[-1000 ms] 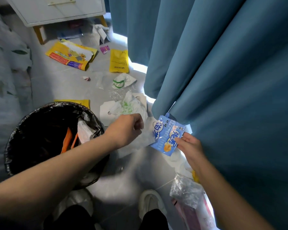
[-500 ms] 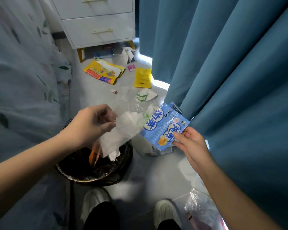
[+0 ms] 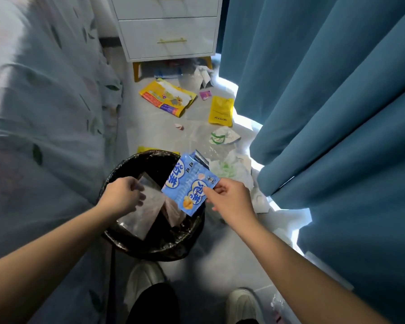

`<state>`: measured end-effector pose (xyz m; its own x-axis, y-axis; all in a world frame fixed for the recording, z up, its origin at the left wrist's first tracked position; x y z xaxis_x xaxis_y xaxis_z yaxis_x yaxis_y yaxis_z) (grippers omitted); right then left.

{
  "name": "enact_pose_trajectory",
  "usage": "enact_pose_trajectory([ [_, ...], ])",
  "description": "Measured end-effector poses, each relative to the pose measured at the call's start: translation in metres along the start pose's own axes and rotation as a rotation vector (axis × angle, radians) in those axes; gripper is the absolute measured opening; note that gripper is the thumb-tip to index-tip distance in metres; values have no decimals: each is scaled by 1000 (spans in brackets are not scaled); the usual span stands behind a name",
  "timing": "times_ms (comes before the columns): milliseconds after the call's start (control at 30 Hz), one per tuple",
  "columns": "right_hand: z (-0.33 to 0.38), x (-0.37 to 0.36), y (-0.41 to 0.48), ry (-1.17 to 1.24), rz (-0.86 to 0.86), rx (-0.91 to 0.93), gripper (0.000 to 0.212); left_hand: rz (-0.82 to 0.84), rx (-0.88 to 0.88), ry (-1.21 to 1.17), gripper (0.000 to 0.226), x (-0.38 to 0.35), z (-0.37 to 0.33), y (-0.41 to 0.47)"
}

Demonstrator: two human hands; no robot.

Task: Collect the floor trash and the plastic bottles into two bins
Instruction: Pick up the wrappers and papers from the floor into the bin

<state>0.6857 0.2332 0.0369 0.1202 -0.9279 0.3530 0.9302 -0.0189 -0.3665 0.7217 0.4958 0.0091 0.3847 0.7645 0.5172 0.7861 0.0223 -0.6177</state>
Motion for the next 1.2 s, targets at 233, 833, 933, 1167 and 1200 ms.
enact_pose_trajectory([
  [233,23,-59,18,-523,90,55,34,-185,61,382,20,6,7,10],
  [833,-32,-158,71,-776,464,-263,11,111,54,510,24,-44,43,58],
  [933,-30,-150,72,-722,427,-222,21,318,-4,628,32,-76,49,64],
  [1167,7,-116,46,-659,474,19,31,475,-1,733,68,-100,68,61],
  [1200,14,-106,40,-632,450,80,33,443,-1,704,67,-95,63,60],
])
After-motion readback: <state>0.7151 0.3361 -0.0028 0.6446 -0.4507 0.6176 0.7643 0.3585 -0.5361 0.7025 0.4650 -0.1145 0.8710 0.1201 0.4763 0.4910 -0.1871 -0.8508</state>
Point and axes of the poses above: each hand's wrist, its own y-axis towards the middle knuckle, its own x-axis out of the back of the hand, z = x × y, the point moved 9 cm from there along y, towards the middle knuckle, and after that the axes turned 10 degrees about z, right-handed, at the moved point
